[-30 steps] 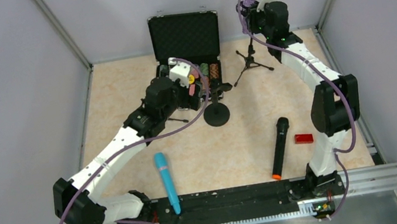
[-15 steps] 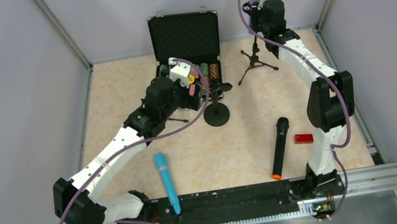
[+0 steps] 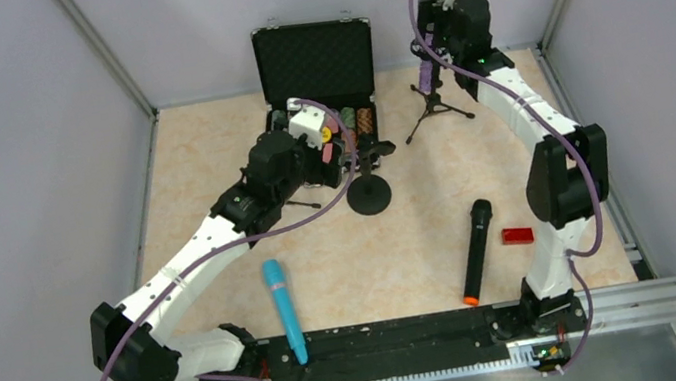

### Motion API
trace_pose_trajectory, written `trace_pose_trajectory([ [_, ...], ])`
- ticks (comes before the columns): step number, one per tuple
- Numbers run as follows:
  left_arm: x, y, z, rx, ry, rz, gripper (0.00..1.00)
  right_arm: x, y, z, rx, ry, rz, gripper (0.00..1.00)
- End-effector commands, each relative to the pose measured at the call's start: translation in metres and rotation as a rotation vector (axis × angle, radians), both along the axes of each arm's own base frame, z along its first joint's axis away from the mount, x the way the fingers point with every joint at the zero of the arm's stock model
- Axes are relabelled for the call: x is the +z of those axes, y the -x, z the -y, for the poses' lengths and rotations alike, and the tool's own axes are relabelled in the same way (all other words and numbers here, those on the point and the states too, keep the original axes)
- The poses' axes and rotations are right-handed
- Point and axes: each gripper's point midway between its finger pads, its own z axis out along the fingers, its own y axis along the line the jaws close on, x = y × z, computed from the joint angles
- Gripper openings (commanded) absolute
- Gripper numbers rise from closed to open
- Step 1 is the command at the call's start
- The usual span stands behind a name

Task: Attach the microphones to the stand

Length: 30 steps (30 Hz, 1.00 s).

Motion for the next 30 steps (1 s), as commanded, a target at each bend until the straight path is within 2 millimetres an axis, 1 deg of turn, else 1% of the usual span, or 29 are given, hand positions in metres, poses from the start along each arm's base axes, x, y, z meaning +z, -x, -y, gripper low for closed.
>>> trace_pose_trajectory([
  [1,0.025,-0.001,0.003,-0.004,0.05,0.06,0.91,0.059,0.015,0.002,0.001,-0.033,0.133,0.89],
  [9,0.025,0.0,0.002,-0.002,0.051,0.062,0.91,0.065,0.024,0.0,0.018,-0.05,0.137,0.94],
  [14,0.026,-0.001,0.002,0.0,0.05,0.064,0.91,0.064,0.036,-0.005,0.057,-0.063,0.13,0.95],
  [18,0.026,0.0,0.001,0.0,0.05,0.065,0.91,0.045,0.052,-0.019,0.145,-0.081,0.088,0.98],
  [22,0.026,0.0,0.001,0.0,0.05,0.067,0.91,0.023,0.076,-0.031,0.229,-0.111,0.047,0.98],
  [24,0.026,0.001,0.001,-0.002,0.05,0.065,0.91,0.014,0.091,-0.034,0.262,-0.12,0.035,0.98],
  [30,0.026,0.001,0.002,-0.01,0.045,0.071,0.92,-0.022,0.128,-0.037,0.323,-0.108,-0.039,0.99],
])
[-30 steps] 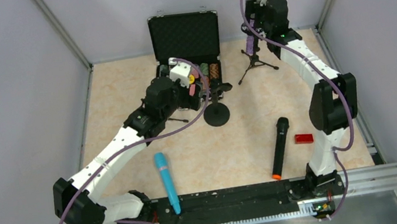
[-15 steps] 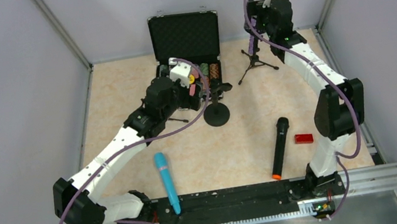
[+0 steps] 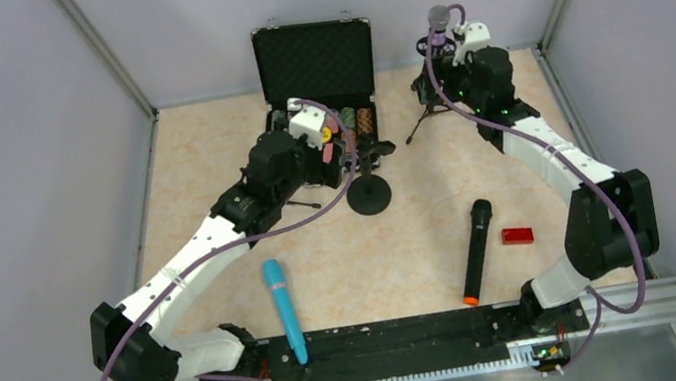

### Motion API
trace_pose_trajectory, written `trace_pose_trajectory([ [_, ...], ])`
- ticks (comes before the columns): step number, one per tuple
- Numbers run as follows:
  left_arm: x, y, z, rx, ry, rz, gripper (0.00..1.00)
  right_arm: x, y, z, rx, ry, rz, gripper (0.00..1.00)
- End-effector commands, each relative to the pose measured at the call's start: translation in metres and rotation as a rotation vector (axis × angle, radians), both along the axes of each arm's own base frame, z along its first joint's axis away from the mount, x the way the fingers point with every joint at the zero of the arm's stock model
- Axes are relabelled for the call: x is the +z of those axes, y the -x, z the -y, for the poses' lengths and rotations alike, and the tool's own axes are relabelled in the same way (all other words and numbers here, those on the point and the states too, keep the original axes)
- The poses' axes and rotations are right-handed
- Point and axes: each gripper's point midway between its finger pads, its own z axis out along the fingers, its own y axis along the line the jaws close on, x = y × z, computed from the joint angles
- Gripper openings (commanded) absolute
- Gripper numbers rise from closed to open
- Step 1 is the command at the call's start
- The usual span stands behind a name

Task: Attach the microphones to the stand

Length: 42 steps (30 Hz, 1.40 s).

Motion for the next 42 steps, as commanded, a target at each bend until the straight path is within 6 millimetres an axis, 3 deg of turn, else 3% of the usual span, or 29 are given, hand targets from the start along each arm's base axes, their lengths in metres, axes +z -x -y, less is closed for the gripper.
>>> trace_pose_trajectory([
  [1,0.025,0.001,0.001,-0.007,0.045,0.07,0.92,0.018,0.029,-0.01,0.08,-0.029,0.052,0.99],
  [11,0.018,-0.002,0.003,-0.007,0.025,0.057,0.92,-0.035,0.091,-0.025,0.257,-0.015,-0.053,0.98],
  [15,0.02,-0.004,-0.003,0.015,0.01,0.074,0.93,-0.037,0.113,-0.037,0.369,-0.007,-0.017,0.98],
  [20,0.018,-0.003,-0.003,0.007,0.0,0.077,0.93,-0.016,0.138,-0.054,0.524,-0.003,0.13,0.98],
  [29,0.016,-0.002,0.0,-0.01,0.001,0.07,0.93,0.051,0.181,-0.077,0.733,0.081,0.492,0.98],
  [38,0.016,-0.002,0.001,-0.01,0.003,0.067,0.93,0.055,0.189,-0.11,0.866,0.039,0.391,0.98],
  [42,0.016,-0.003,0.0,-0.005,0.002,0.068,0.93,0.052,0.181,-0.11,0.802,-0.04,0.297,0.99],
])
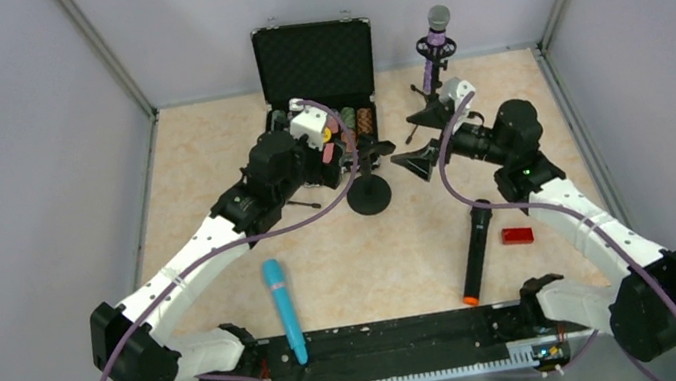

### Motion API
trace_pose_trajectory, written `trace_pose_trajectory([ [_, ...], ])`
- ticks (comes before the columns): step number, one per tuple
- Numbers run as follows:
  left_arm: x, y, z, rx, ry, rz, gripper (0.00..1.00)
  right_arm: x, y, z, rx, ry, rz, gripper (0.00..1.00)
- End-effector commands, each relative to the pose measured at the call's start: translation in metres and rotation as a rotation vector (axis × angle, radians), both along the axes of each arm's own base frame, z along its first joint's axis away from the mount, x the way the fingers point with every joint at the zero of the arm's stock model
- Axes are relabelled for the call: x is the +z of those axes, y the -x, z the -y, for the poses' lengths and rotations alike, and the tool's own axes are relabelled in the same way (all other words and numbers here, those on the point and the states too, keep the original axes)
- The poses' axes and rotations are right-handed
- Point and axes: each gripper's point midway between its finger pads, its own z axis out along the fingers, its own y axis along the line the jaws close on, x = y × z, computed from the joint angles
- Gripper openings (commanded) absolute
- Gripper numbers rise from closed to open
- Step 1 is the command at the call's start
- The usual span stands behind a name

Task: Attach the microphones to the stand

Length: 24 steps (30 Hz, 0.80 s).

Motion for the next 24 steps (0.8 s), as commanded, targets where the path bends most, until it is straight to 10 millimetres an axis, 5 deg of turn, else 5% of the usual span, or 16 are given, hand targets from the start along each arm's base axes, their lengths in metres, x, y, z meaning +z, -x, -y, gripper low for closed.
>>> trace_pose_trajectory([
  [1,0.015,-0.001,0.003,-0.001,0.035,0.045,0.93,0.015,-0.006,-0.004,-0.03,-0.042,-0.067,0.99],
  [13,0.015,0.001,0.006,-0.027,0.031,0.042,0.93,-0.012,-0.015,-0.011,0.001,0.037,-0.24,0.99],
  [18,0.016,0.008,0.013,-0.09,0.032,0.04,0.95,-0.032,-0.01,-0.006,-0.038,0.017,-0.406,0.99],
  [24,0.001,0.028,0.016,-0.165,0.034,-0.029,0.96,-0.08,0.003,0.02,-0.175,-0.006,-0.544,0.99],
])
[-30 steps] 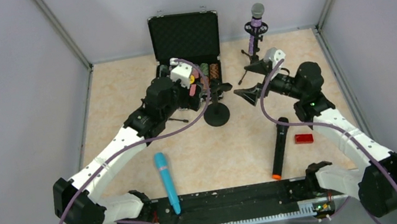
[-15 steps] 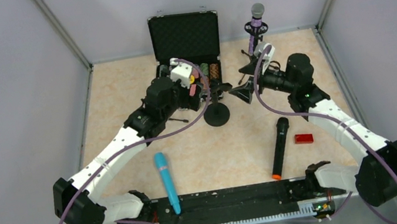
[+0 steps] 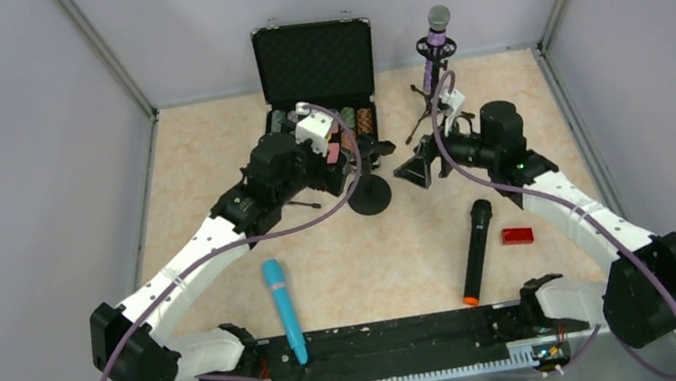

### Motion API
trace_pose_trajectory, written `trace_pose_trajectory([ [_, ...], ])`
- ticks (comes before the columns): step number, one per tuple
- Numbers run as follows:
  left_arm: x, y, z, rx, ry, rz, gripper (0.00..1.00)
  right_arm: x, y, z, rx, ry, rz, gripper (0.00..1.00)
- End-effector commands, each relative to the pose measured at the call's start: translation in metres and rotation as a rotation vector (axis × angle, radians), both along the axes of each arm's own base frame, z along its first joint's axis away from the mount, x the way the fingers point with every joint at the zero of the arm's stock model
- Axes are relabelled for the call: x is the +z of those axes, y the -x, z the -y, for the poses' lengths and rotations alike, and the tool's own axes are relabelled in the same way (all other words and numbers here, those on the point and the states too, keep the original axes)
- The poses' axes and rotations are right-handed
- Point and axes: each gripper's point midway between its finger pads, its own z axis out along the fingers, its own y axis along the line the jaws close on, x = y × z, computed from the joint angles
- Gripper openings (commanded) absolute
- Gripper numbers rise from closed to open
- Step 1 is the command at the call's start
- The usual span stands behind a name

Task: Attach the microphones to the stand

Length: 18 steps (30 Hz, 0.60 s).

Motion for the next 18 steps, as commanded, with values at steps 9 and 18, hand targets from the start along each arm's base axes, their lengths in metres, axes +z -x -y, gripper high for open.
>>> trace_pose_trajectory([
  [9,-0.034,0.034,0.036,-0.189,0.255,-0.033,0.98,-0.06,0.033,0.041,-0.275,-0.051,-0.226,0.99],
  [18,-0.071,0.01,0.07,-0.226,0.325,-0.061,0.89,-0.096,0.036,0.105,-0.752,-0.064,-0.358,0.99],
])
